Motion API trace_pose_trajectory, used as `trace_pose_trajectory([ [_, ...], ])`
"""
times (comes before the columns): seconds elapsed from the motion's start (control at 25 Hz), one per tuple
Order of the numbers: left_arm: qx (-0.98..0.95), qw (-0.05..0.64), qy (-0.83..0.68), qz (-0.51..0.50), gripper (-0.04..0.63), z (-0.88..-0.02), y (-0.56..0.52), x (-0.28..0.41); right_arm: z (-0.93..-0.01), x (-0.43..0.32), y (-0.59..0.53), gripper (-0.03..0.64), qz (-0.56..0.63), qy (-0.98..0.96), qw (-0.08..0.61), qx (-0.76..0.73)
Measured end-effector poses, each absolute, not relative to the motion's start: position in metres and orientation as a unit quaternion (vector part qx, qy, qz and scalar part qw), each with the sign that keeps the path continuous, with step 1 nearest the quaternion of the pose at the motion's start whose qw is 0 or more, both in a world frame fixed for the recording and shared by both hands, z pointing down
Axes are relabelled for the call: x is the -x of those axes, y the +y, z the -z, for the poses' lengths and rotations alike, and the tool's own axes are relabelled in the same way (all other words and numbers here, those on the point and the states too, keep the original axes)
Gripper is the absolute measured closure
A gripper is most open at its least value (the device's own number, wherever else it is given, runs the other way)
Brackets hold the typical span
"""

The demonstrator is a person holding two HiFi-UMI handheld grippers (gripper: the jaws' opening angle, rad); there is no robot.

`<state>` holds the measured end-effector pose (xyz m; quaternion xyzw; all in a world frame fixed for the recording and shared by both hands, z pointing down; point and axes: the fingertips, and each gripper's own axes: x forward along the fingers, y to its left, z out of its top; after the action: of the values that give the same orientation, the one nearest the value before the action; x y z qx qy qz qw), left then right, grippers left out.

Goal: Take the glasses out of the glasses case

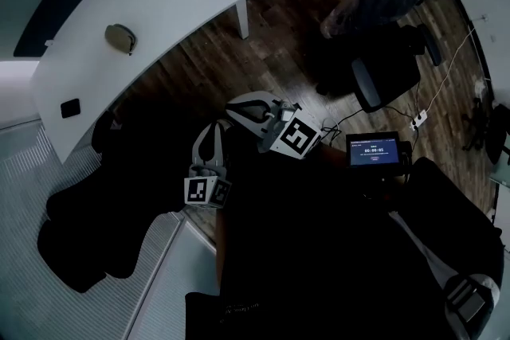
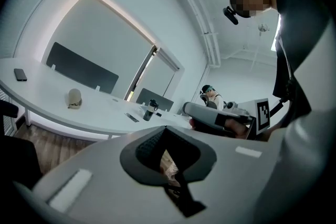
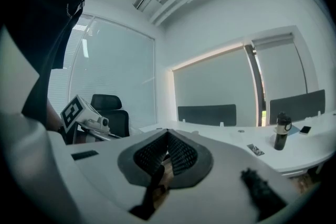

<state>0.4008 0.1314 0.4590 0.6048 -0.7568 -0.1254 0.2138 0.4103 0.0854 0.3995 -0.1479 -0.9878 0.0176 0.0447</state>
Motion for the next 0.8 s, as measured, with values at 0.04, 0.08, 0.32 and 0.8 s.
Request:
trace_pose_trajectory([
  [0.04, -0.604, 0.206, -0.758, 0.132, 0.592, -0.456, 0.130, -0.393, -0.398, -0.406, 0.083, 0.615, -0.020, -0.988, 0.047, 0.144],
  [0.08, -0.604, 0.202, -0.759, 0.136, 0.593, -0.453, 0.129, -0.386, -0.397, -0.401, 0.083, 0.615, -0.018, -0.988, 0.051, 0.143],
  [0.32, -0.603, 0.195, -0.757, 0.161, 0.594, -0.445, 0.140, -0.346, -0.394, -0.363, 0.106, 0.615, 0.001, -0.984, 0.070, 0.163],
  [0.8, -0.569, 0.206, -0.776, 0.177, 0.594, -0.458, 0.193, -0.224, -0.406, -0.252, 0.170, 0.615, 0.013, -0.971, 0.109, 0.211],
])
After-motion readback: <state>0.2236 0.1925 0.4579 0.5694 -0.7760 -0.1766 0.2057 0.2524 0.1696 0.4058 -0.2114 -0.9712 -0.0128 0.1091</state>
